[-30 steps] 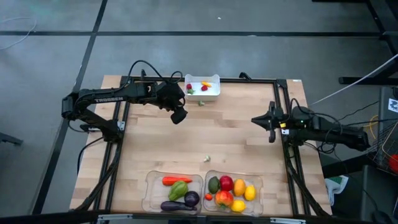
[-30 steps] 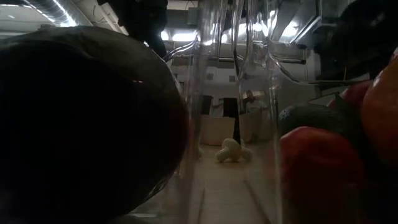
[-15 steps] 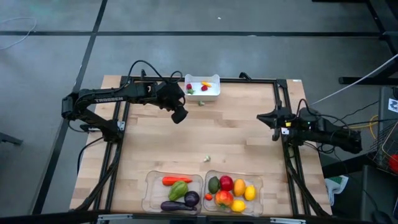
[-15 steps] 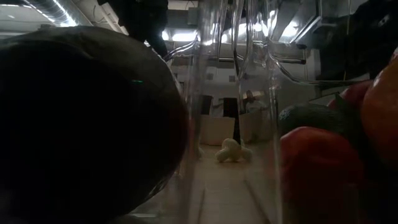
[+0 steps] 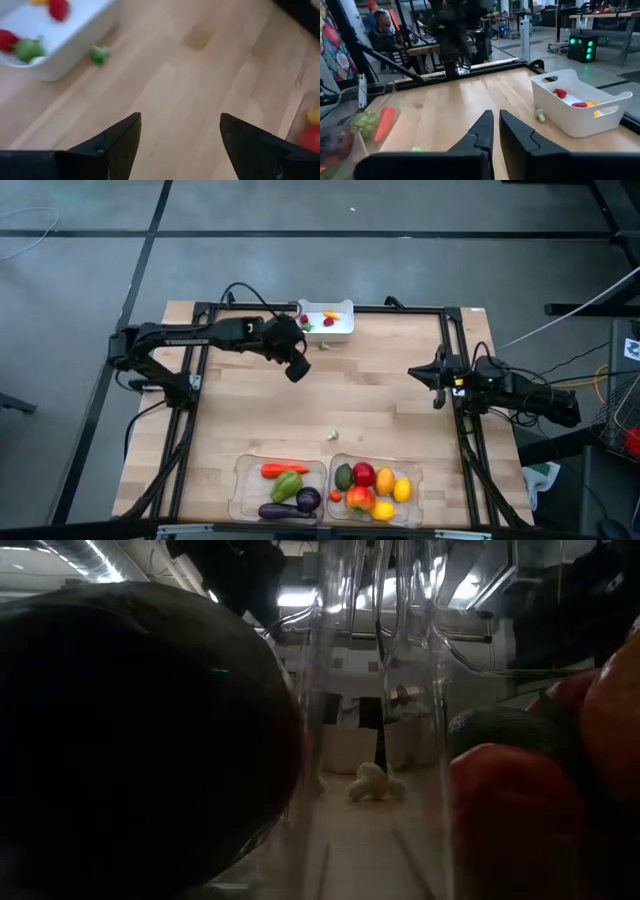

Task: Sort produce into baskets
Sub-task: Put the bottom green mushroom into the white bin, then put the green mushroom into the white bin

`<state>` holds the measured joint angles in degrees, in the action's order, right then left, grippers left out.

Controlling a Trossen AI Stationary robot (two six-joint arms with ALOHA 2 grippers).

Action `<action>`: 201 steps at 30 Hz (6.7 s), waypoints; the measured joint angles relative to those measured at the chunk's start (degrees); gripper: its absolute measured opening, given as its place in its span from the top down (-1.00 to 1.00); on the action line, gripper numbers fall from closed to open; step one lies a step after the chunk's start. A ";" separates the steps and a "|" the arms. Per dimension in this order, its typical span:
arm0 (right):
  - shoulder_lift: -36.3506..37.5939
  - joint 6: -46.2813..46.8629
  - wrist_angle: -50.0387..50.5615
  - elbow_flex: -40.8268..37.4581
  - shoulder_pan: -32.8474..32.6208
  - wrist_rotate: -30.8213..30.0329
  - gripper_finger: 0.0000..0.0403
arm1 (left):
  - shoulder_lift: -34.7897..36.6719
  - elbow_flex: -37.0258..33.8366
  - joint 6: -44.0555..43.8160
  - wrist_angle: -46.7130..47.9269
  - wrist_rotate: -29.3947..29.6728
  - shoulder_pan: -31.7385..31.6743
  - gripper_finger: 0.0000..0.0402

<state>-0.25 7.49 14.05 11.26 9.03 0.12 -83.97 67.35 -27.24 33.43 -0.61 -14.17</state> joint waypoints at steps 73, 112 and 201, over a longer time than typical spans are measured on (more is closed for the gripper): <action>0.07 0.08 -0.40 -4.41 -0.02 -0.11 0.84 | -33.58 0.04 27.13 -32.61 1.00 23.52 0.29; 0.04 -1.79 5.90 -4.32 -0.01 -0.13 0.84 | -13.89 0.00 22.31 -34.54 12.63 -7.23 0.46; 0.07 -1.77 6.25 -4.36 -0.01 -1.22 0.84 | -18.72 4.74 18.88 -24.82 10.21 -5.40 0.05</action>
<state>-0.19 5.72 20.29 6.90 9.02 -1.10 -102.69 72.10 -8.36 8.61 9.59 -19.58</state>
